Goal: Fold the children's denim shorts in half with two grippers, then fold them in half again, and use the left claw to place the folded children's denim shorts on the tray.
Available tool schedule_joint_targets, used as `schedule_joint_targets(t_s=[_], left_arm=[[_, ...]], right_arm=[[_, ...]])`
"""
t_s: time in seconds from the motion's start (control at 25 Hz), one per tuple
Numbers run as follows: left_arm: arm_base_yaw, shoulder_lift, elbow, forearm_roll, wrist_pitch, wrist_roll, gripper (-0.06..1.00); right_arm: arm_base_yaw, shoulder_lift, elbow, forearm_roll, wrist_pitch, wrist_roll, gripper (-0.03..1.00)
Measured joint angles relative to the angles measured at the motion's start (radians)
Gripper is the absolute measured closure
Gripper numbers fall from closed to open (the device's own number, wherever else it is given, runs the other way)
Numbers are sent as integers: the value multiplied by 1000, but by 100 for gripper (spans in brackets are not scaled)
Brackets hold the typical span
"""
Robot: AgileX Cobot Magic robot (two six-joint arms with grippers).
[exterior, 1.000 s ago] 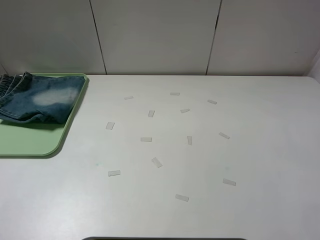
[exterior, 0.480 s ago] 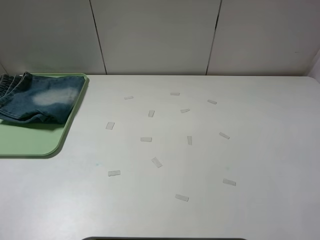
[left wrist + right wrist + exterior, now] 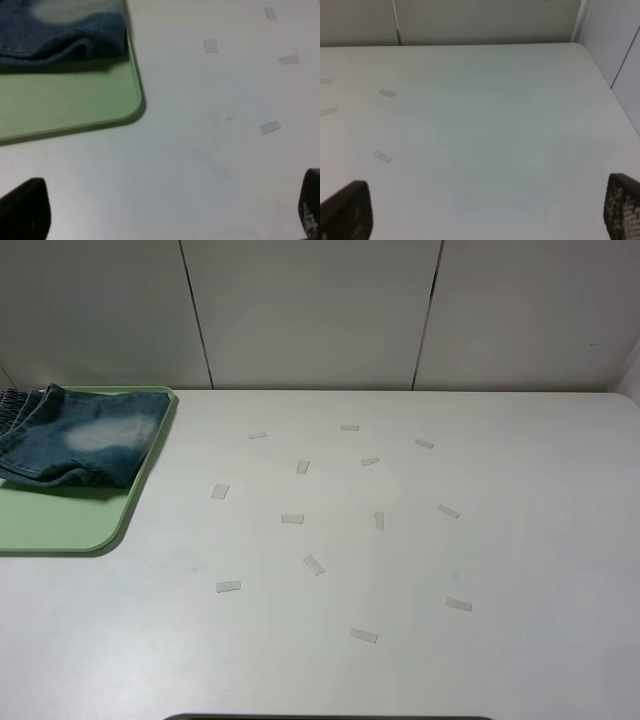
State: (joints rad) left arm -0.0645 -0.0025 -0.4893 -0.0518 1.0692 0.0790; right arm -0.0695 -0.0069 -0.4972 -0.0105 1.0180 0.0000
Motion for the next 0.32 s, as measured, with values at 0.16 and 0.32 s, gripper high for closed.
schedule_joint_targets(t_s=[0.16, 0.32], left_arm=[[0, 0, 0, 0, 0, 0, -5], [0, 0, 0, 0, 0, 0, -5]], right_arm=[[0, 0, 0, 0, 0, 0, 27], [0, 0, 0, 0, 0, 0, 27]])
